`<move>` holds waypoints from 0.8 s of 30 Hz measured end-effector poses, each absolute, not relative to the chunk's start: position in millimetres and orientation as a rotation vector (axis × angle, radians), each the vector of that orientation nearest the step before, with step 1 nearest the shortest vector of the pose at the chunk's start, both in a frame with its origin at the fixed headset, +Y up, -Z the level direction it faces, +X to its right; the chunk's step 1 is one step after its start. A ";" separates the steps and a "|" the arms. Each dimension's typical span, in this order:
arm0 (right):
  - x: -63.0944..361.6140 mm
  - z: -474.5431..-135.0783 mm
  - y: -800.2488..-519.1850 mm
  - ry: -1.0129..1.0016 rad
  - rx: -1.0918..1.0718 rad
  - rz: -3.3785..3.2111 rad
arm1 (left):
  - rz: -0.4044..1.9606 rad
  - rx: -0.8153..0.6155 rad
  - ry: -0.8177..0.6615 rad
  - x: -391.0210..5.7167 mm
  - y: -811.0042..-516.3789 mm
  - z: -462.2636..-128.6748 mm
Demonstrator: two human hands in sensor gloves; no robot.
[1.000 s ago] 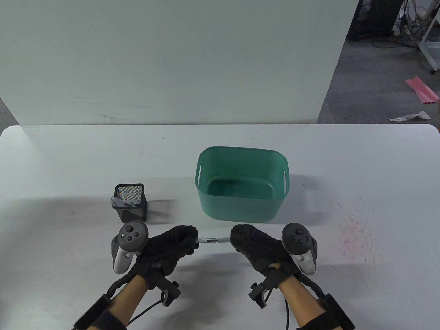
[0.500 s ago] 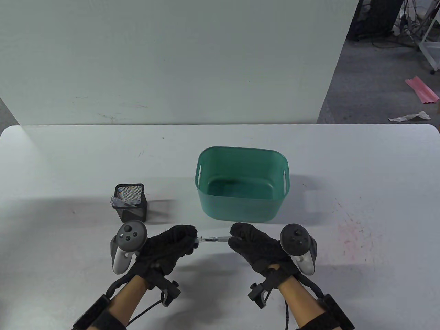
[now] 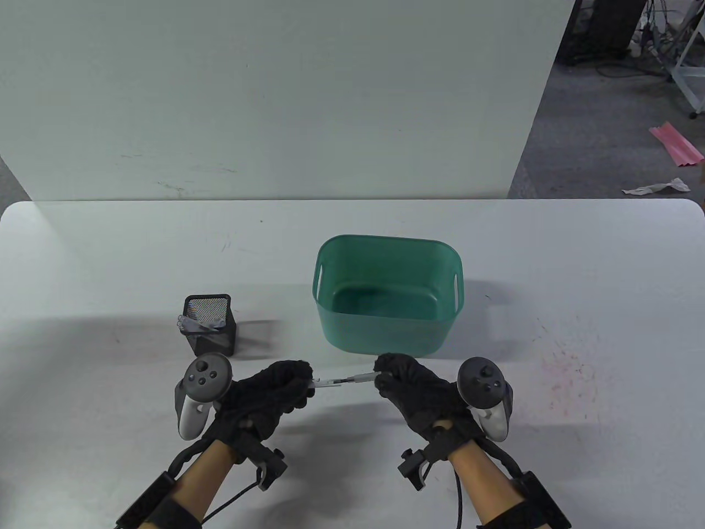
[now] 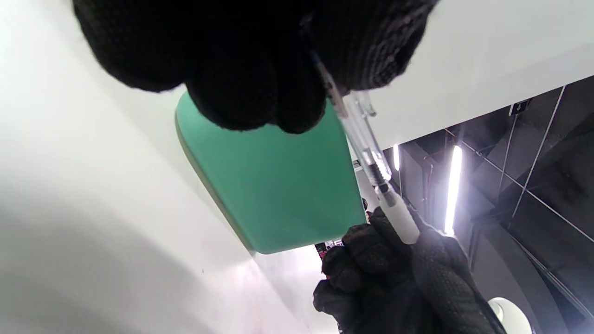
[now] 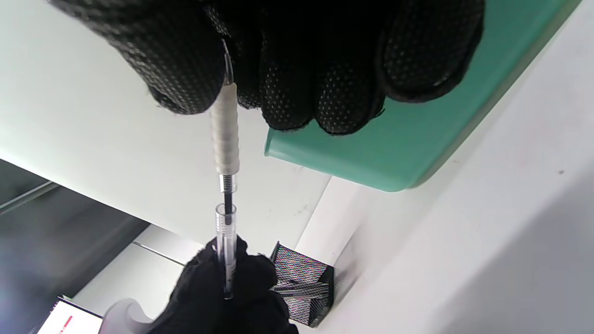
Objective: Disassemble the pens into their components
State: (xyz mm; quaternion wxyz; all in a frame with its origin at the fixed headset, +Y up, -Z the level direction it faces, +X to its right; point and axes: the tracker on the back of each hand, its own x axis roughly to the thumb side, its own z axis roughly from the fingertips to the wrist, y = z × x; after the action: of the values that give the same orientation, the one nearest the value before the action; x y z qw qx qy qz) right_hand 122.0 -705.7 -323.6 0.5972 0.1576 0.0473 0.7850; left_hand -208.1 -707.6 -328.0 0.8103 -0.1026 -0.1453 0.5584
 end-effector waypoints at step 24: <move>134.8 -321.6 -689.3 -0.016 0.373 1.734 | 1.325 -0.277 -0.252 -221.4 -715.9 -334.5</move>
State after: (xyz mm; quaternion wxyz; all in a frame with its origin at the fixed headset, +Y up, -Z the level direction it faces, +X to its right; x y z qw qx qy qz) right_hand 134.8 -689.3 -321.6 0.6317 0.1628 -0.0069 0.7579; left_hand -221.4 -715.9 -334.5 0.7721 -0.1280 -0.1163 0.6116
